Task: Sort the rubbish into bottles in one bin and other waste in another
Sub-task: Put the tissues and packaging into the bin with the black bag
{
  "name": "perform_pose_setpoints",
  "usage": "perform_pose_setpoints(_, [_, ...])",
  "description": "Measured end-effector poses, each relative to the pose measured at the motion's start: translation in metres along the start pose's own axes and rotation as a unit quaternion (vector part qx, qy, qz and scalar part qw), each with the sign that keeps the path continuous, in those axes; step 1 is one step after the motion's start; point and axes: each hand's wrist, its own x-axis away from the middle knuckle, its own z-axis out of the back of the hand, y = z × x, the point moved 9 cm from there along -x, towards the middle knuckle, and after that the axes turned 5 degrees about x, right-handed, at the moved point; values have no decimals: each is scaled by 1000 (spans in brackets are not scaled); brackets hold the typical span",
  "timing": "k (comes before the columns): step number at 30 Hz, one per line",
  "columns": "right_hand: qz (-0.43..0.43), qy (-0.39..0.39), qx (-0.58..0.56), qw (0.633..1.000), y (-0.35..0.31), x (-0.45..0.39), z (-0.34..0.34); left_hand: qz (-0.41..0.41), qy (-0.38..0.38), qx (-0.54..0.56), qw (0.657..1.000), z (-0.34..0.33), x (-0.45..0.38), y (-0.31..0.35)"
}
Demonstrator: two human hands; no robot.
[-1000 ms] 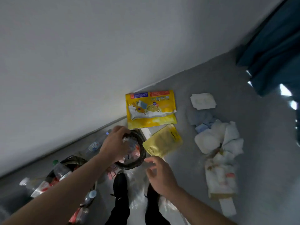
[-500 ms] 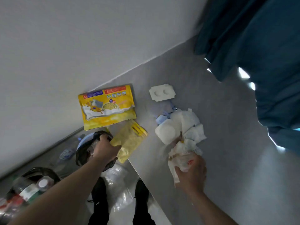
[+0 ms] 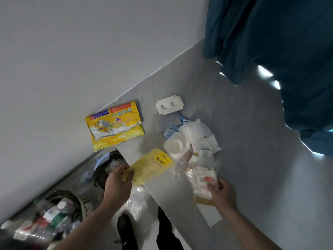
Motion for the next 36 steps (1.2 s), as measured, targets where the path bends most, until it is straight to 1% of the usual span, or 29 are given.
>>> perform_pose_setpoints(2, [26, 15, -6, 1000, -8, -4, 17, -2, -41, 32, 999, -12, -2, 9])
perform_pose_setpoints(4, [36, 7, -17, 999, -10, -19, 22, -46, -85, 3, 995, -36, -10, 30])
perform_pose_setpoints(7, [51, -16, 18, 998, -13, -46, 17, -87, -140, -10, 986, -78, -36, 64])
perform_pose_setpoints(10, [32, -17, 21, 999, -22, -59, 7, -84, -190, -22, 978, -116, -64, 90])
perform_pose_setpoints(13, [-8, -22, 37, 999, -23, -63, -6, -14, -197, -16, 980, -137, -80, 94])
perform_pose_setpoints(16, [-39, -33, 55, 997, -12, -68, -16, 78, -200, 15, 977, -151, -83, 82])
perform_pose_setpoints(19, [-44, -45, 64, 996, -20, -67, -22, 121, -192, 29, 973, -157, -85, 74])
perform_pose_setpoints(22, [-54, -56, 61, 995, -19, -70, -28, 144, -175, 40, 973, -161, -87, 71])
perform_pose_setpoints(25, [-49, -50, 66, 995, -21, -74, -28, 162, -189, 48, 967, -169, -87, 70])
perform_pose_setpoints(32, [-56, -56, 79, 994, -15, -80, -31, 164, -171, 46, 970, -175, -87, 72])
perform_pose_setpoints(36, [-71, -79, 61, 992, -11, -73, -21, 182, -188, 107, 959, -177, -75, 77])
